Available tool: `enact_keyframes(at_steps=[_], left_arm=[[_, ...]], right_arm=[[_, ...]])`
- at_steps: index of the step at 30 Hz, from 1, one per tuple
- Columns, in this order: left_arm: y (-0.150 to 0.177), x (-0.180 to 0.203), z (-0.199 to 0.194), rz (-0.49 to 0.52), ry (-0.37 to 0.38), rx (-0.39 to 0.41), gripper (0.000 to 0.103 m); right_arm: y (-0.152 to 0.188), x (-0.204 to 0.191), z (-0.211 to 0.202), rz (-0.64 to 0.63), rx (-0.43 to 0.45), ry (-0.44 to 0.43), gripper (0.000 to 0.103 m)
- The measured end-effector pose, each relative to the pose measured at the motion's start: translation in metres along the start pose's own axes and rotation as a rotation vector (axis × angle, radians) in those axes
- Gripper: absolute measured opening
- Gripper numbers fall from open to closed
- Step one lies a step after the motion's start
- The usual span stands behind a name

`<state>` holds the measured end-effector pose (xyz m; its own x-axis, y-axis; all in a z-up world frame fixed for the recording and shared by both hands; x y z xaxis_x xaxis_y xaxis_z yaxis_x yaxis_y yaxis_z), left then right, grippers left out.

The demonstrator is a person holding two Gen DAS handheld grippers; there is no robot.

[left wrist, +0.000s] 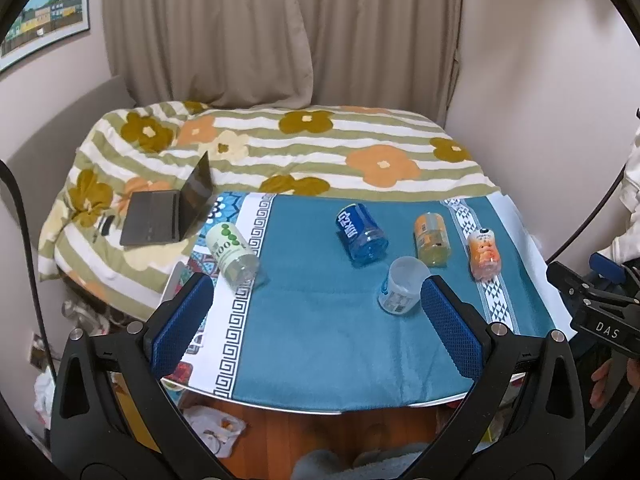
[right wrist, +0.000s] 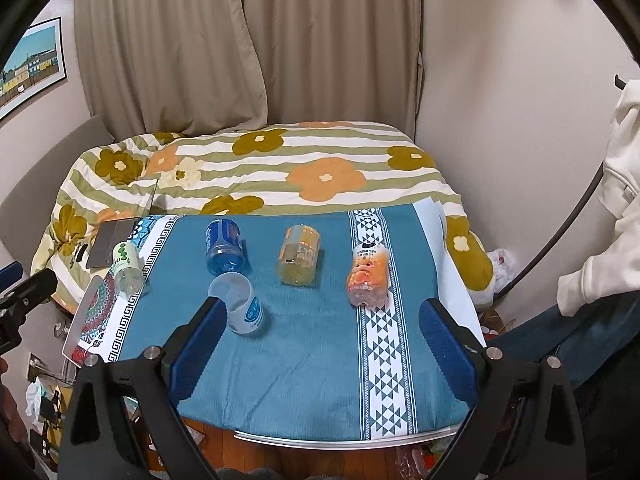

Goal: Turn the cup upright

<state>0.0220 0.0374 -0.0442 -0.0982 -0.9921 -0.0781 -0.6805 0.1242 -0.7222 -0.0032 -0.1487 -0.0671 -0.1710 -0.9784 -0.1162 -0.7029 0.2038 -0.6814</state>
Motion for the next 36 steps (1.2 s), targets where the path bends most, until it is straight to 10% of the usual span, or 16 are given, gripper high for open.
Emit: enact_keyframes(at_steps=[36], left_arm=[[-0.0031, 0.0026, 0.0017, 0.005, -0.001, 0.016, 0.103]], right_arm=[[-0.0018, -0.0001, 0.0035, 0.002, -0.009, 0.018, 0.096]])
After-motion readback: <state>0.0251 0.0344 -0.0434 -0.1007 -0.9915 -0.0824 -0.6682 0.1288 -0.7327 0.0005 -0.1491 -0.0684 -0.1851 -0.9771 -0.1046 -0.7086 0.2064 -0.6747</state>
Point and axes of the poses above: each gripper's, at about its wrist camera, not at the fingertips, and z roughly the way its jaws point, x to its right, y to its underside, the point moved 4 cm from there along z, roughly the way its jaws point, and after that the axes turned 8 degrees about z, right-handed, at the moved point
